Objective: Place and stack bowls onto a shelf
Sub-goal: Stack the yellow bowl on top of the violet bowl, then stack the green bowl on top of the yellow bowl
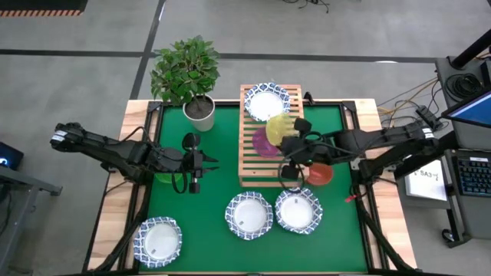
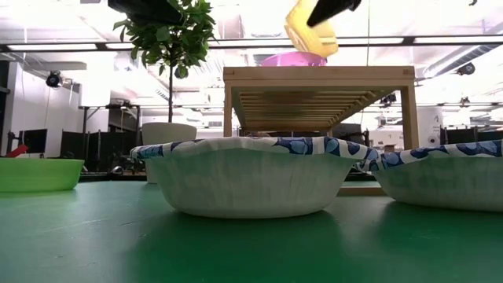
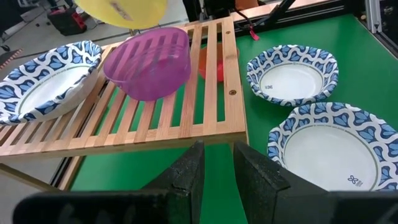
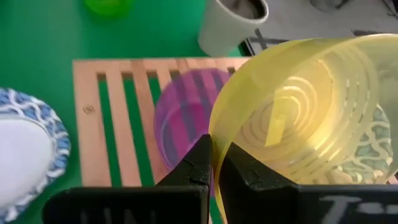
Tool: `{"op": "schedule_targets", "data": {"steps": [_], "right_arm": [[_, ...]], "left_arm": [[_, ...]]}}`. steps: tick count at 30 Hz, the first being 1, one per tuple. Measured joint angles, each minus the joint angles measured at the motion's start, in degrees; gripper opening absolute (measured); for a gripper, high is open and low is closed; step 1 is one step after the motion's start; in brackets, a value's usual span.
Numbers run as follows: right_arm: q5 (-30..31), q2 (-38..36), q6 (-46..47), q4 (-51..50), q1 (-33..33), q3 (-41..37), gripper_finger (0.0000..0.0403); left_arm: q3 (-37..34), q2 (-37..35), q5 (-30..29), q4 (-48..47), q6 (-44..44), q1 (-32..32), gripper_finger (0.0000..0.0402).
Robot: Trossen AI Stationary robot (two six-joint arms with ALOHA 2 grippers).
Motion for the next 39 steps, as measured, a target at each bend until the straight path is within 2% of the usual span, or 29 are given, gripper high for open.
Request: {"op": "schedule_targets", "data": {"steps": [12,23,28,33,39], "right_arm": [[0.00,3.12,-2.86,-0.65,-0.38,0.00,0.0014],[0.50,3.04,-2.18,-0.42,-0.32,0.00,0.0107],[0.48,2.67,-2.79,-0.33,-0.29,0.00,0.0120],[0.43,0.99,-2.03,-0.19,2.05,-0.54,0.0113],[0.46,-3.26,-2.84,4.50,8.62,-6.58,0.0094]], "left_arm": [[-0.62,0.02,0.02,-0.05,-0.24,-0.02,0.0068],[-0.62,0.02,0.02,-0.04,-0.35,-0.02,0.0068],[-0.62,0.02,0.02,-0.04,-2.02,-0.02,0.0068],[-1.50,0.02,0.04,0.11,-7.69,-0.07,0.0068],[-6.02,0.02,0.09,0.23,-24.65,-3.06,0.0068]]}}
